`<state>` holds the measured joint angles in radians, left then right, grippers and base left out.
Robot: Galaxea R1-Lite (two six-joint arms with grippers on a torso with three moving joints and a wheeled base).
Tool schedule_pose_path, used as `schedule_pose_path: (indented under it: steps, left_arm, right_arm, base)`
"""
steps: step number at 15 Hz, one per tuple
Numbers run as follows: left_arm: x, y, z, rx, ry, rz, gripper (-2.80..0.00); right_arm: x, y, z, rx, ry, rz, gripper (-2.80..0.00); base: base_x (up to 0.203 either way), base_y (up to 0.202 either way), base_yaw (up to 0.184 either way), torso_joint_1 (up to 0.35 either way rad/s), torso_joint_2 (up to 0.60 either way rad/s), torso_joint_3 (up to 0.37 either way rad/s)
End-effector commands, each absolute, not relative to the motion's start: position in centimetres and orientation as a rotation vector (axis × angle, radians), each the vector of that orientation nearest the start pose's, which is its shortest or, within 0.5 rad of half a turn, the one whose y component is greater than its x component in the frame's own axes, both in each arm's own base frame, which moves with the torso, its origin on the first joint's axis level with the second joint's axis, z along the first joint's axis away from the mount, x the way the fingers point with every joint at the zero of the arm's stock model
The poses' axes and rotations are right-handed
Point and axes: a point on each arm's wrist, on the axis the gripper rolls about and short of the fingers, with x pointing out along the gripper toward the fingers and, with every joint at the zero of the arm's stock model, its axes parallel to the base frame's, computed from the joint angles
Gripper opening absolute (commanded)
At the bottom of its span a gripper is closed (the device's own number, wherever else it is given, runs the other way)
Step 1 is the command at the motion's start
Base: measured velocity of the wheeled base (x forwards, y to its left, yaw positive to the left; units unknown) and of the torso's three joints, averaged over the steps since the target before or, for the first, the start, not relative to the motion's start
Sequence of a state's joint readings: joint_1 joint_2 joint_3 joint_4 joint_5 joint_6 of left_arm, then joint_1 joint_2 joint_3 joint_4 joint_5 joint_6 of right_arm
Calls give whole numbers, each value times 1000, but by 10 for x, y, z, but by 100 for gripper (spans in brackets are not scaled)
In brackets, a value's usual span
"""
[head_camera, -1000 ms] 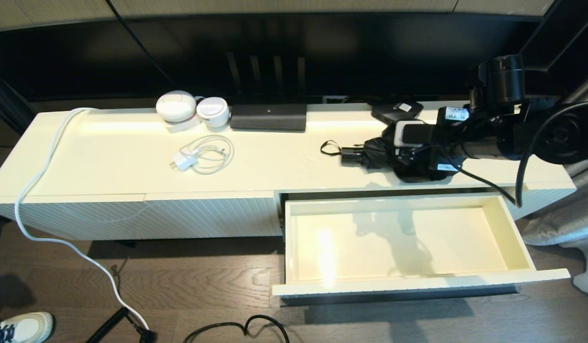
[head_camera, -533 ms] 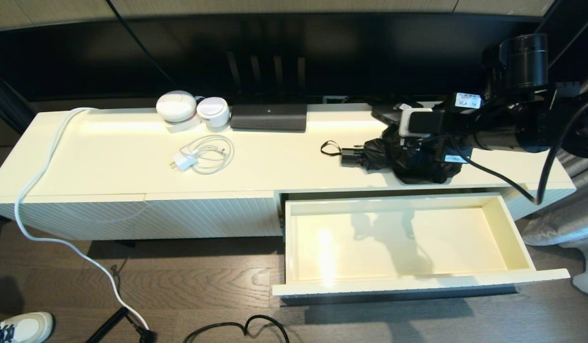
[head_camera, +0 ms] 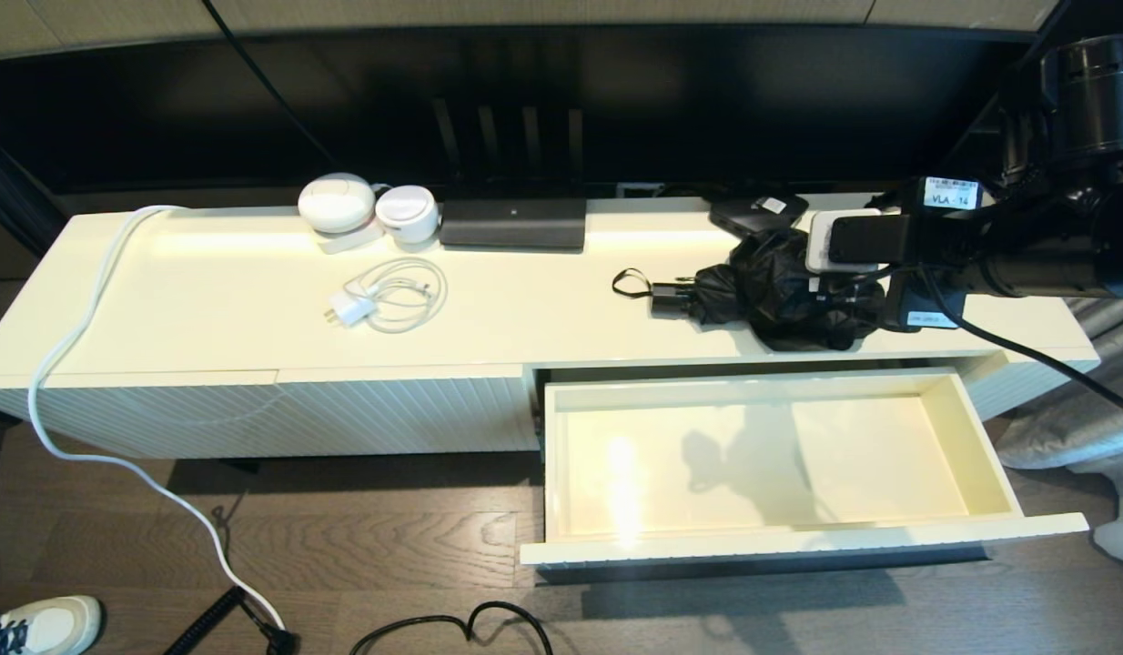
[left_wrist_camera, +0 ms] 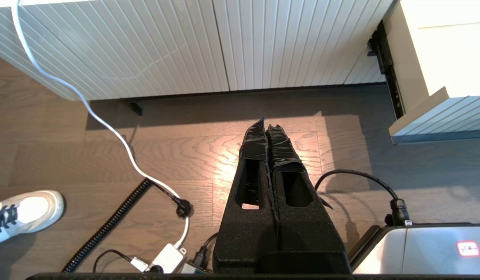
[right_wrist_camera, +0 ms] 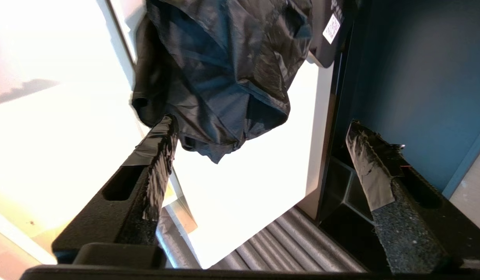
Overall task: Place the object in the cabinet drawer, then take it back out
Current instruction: Close the drawer
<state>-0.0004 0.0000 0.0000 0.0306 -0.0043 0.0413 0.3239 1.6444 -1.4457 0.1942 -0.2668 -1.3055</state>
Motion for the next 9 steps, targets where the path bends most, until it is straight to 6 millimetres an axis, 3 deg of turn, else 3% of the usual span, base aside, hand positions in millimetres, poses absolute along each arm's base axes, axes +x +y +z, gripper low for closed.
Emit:
schedule_pose_path:
  steps: [1, 3, 9]
  left_arm:
    - [-23, 0, 72, 41, 29, -5, -280]
    - [-23, 0, 72, 41, 29, -5, -280]
    - [-23, 0, 72, 41, 29, -7, -280]
  right_arm:
    - [275, 88, 307, -1407, 265, 288, 0]
    - [259, 83, 307, -1411, 275, 293, 0]
    - [200, 63, 280, -1436, 396, 397, 0]
  base:
    - [0, 0, 0, 0, 0, 0]
    - [0, 0, 0, 0, 0, 0]
    - [0, 0, 0, 0, 0, 0]
